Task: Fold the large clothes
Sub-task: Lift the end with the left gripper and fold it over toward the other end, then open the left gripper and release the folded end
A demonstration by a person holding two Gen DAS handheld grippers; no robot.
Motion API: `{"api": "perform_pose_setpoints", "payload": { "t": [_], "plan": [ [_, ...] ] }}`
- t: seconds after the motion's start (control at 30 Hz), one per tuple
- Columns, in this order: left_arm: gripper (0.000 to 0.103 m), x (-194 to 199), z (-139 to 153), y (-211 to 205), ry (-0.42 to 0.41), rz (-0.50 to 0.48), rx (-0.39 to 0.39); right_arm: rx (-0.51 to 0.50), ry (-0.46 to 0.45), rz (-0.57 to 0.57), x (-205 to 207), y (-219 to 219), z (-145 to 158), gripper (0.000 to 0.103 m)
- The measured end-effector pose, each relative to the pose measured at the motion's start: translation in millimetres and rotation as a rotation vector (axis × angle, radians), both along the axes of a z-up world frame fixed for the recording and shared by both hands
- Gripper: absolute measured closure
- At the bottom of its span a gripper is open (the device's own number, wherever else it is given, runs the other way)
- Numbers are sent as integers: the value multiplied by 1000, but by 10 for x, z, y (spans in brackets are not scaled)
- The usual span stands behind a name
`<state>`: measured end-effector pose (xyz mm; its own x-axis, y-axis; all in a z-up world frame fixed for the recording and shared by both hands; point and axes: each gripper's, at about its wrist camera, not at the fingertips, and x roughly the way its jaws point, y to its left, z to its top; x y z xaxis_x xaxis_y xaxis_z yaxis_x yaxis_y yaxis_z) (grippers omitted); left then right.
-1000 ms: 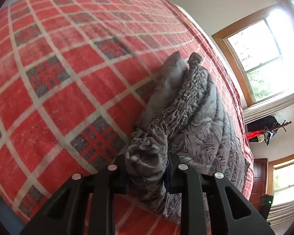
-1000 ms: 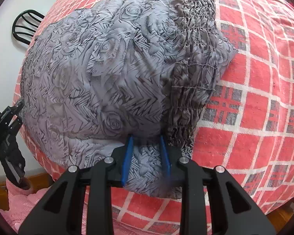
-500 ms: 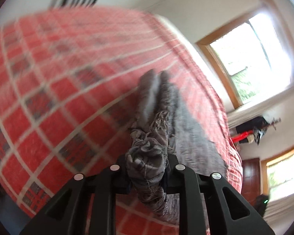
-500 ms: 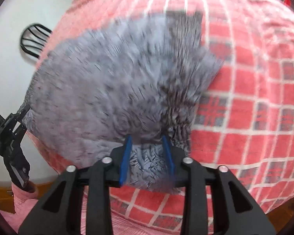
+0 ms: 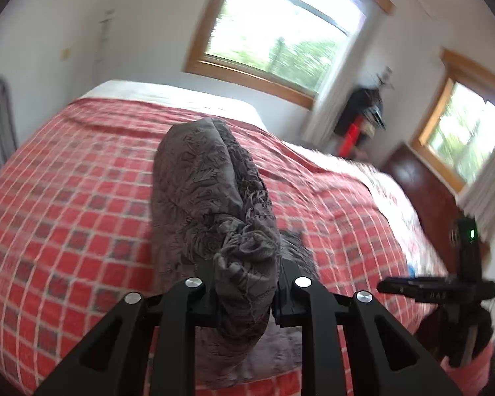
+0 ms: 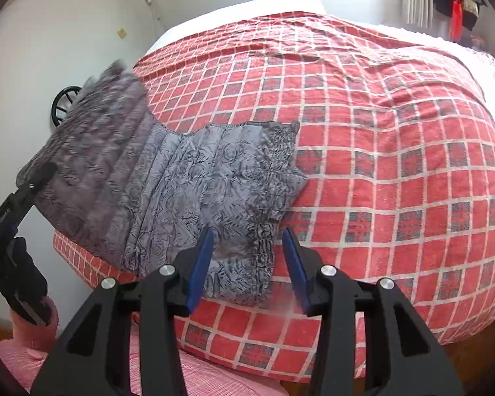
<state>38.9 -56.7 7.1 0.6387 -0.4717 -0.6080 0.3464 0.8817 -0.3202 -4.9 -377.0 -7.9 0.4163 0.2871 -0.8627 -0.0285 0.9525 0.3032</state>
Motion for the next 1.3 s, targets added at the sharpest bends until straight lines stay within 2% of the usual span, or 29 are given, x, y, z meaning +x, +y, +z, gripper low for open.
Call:
{"api": "perform_pose_setpoints", "payload": {
  "t": [0.17,0.43,0.7,1.0,1.1,1.23,1.3],
  "plan": [
    [83,8,-195,-575,43,-133,66,8,19,-36,-87,-107,-90,59],
    [82,41,-636,-1032,158,-232,125,17,54,-72,-143,-257,-262,59],
    [82,101,-1080,-1263,259,-277,141,13,86,-70,-115,-258,-386,58],
    [80,84,-1391,-1335,269,-299,182,26,114,-73,-63,-255,-494,58],
    [77,111,-1343,-1262,292,-316,131,33,118,-67,16,-230,-492,58],
    [71,119,-1163,-1066,337,-359,37,54,102,-38,169,-159,-403,43],
    [67,70,-995,-897,348,-387,-32,70,98,-11,257,-93,-355,41]
  ]
}}
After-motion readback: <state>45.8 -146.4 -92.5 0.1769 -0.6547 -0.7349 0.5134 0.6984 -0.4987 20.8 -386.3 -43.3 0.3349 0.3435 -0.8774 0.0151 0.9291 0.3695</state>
